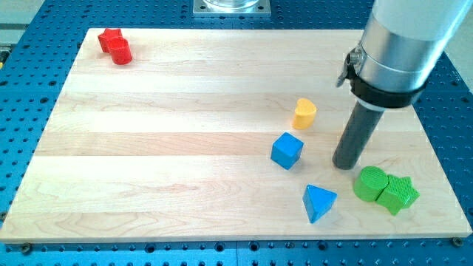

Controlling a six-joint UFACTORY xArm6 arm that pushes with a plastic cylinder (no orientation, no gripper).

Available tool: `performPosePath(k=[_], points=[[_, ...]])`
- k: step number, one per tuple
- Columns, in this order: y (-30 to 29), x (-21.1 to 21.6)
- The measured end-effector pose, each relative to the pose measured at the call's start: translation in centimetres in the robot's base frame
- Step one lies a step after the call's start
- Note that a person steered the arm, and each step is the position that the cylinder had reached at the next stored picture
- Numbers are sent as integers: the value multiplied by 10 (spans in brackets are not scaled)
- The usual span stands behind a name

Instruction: Slide the heart into the hexagon

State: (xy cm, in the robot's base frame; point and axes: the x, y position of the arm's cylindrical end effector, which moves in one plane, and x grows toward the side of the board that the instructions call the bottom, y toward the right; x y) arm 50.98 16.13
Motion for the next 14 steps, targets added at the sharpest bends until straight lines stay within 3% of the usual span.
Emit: performPosePath(k=[5, 10, 12, 14], points=[[46, -8], [44, -21], [111, -19], [112, -19]])
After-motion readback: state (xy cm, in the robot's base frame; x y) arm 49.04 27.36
